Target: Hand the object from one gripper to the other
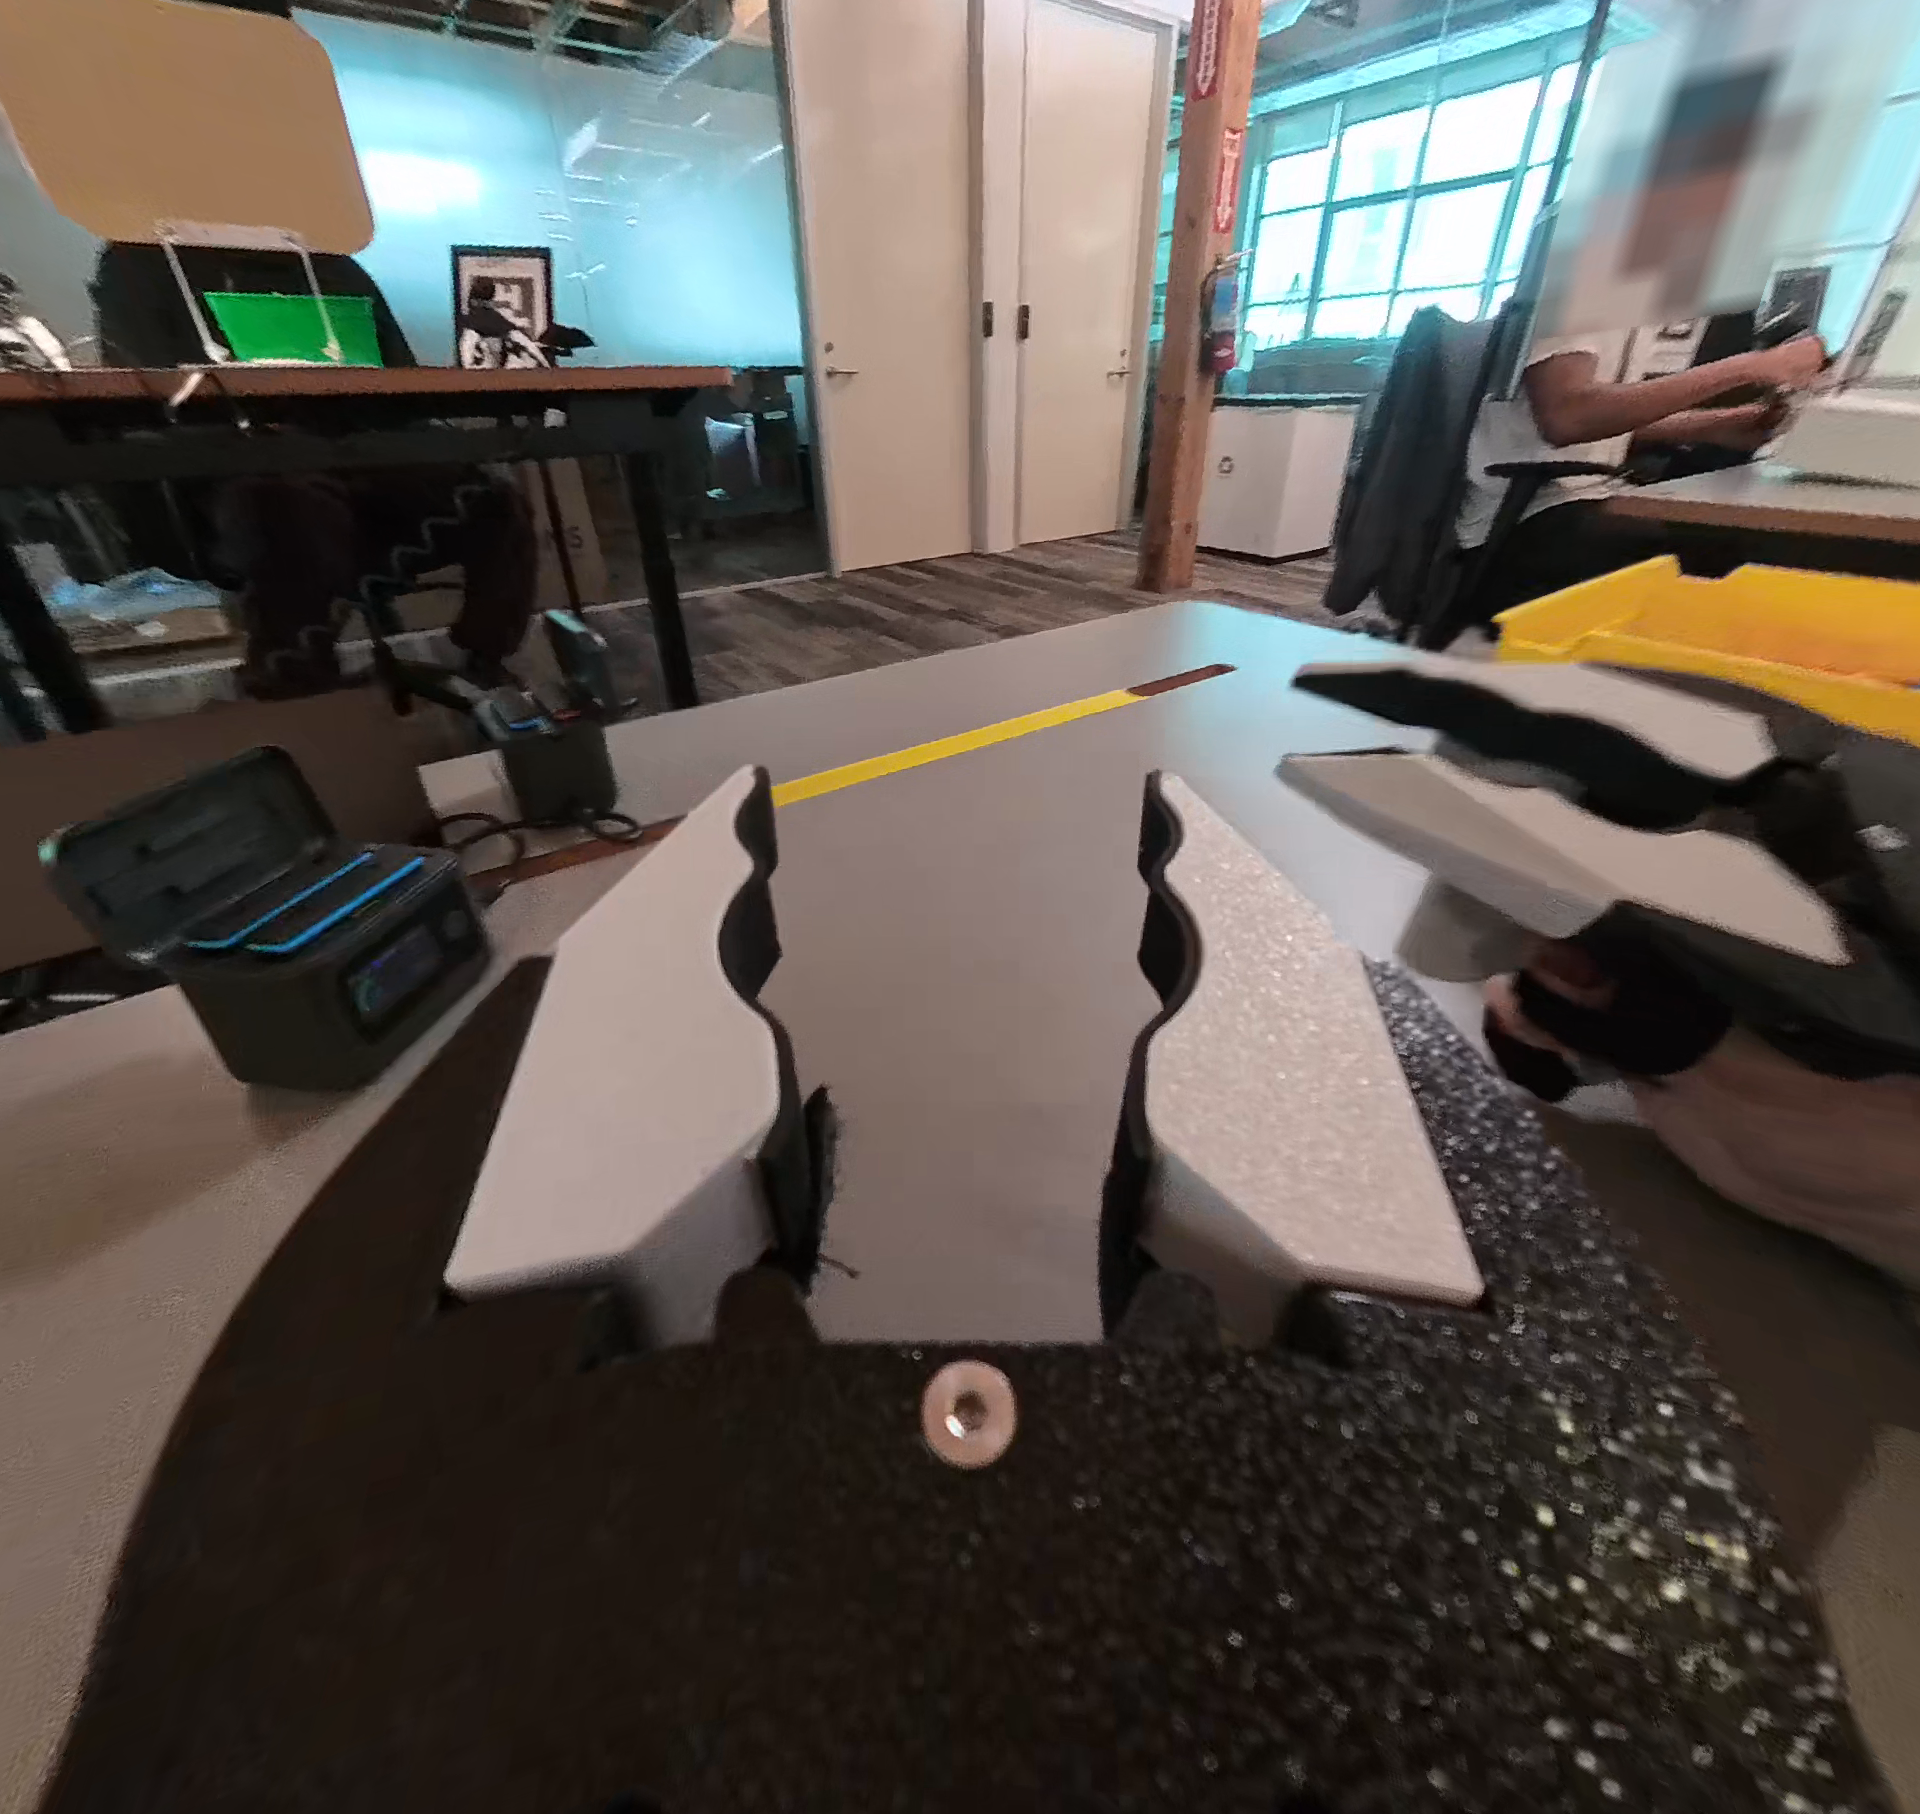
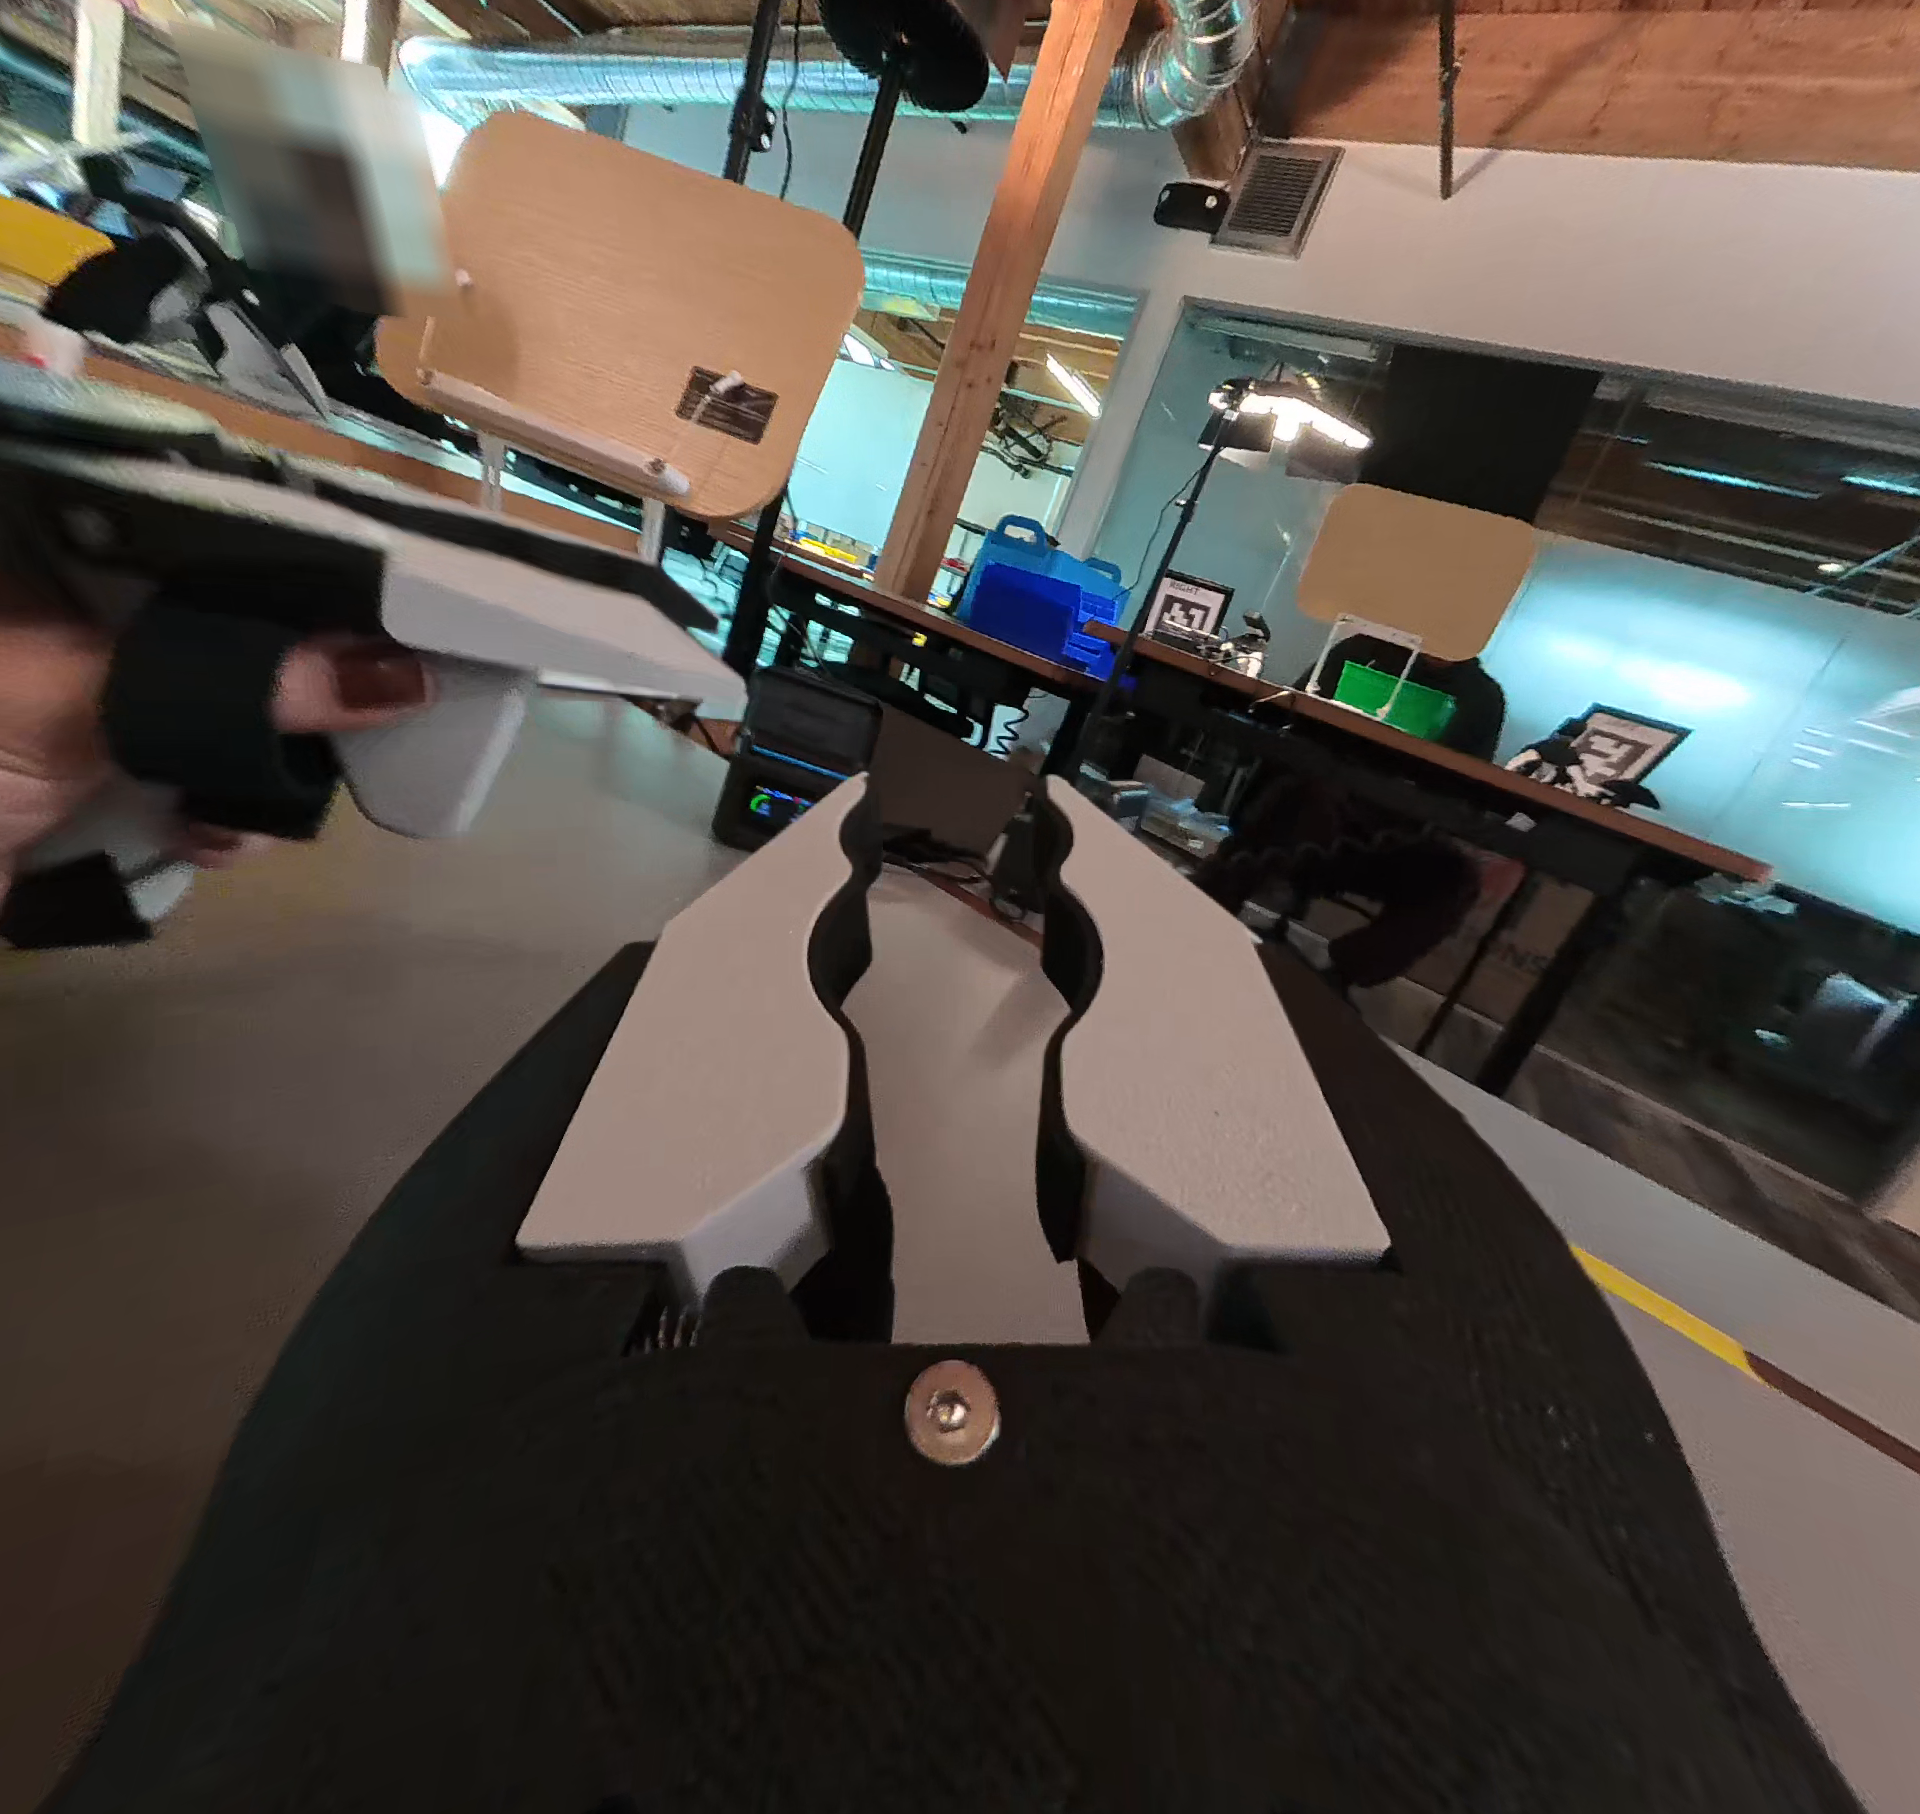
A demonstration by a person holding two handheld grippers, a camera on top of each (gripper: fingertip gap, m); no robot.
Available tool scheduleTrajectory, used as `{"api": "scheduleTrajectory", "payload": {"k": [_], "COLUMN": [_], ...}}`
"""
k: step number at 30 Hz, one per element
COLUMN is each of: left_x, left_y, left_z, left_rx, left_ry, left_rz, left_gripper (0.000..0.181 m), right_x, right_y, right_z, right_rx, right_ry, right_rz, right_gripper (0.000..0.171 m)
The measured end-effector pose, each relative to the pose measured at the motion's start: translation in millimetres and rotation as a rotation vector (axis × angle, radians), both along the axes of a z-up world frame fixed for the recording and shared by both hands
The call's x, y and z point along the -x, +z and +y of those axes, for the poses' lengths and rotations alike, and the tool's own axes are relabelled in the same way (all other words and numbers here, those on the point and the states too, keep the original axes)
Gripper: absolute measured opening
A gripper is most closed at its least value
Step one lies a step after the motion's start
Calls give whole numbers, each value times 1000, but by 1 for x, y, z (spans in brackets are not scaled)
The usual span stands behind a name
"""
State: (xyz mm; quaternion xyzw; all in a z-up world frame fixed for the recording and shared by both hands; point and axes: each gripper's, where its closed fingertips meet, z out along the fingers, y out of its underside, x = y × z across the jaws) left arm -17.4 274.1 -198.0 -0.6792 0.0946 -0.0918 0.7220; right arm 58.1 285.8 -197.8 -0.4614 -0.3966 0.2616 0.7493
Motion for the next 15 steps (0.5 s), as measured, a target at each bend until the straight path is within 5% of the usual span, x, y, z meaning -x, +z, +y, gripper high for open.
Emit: {"api": "scheduleTrajectory", "payload": {"k": [4, 8, 10, 15], "left_x": [7, 38, 80, 251], "left_y": [31, 54, 55, 6], "left_z": [-28, -78, -98, -129], "left_rx": [41, 359, 518, 987], "left_ry": [25, -40, -9, 406], "left_rz": [-61, -184, -233, -251], "left_gripper": [66, 72, 76, 57], "right_x": [-2, -2, -2, 4], "right_y": [0, 1, 1, 0], "right_z": [-2, 2, 6, 1], "right_rx": [-11, -17, -39, -30], "right_ry": [-2, -29, -69, -45], "right_rz": [-1, -4, -15, -21], "right_gripper": [25, 24, 24, 24]}}
